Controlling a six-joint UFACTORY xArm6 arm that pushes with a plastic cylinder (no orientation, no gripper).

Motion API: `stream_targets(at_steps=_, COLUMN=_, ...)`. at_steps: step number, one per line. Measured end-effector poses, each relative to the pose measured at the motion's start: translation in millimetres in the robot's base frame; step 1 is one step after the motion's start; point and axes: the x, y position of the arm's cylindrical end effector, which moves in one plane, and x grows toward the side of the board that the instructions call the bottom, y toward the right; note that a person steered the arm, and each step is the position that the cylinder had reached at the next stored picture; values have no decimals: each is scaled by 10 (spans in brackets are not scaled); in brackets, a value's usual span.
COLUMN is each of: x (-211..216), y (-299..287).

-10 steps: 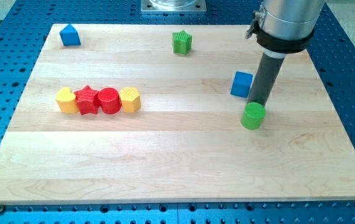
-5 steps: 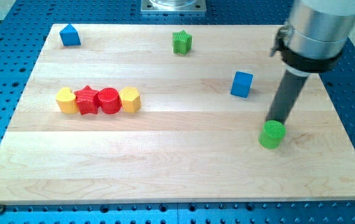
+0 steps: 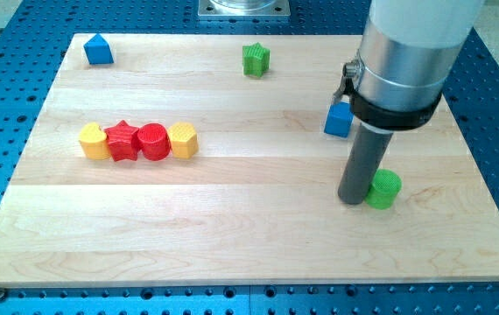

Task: Push the green circle to the bottom right corner of the board

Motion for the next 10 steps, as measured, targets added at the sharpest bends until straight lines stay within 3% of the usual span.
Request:
stream_targets(at_steps=2, x=-242, y=523)
stream_targets(at_steps=4, x=-692, y=362)
stream_targets(at_steps=6, x=92, y=1094)
stream_targets(at_steps=9, x=-405, y=1533)
stream_targets(at_steps=10, x=-21, y=1532)
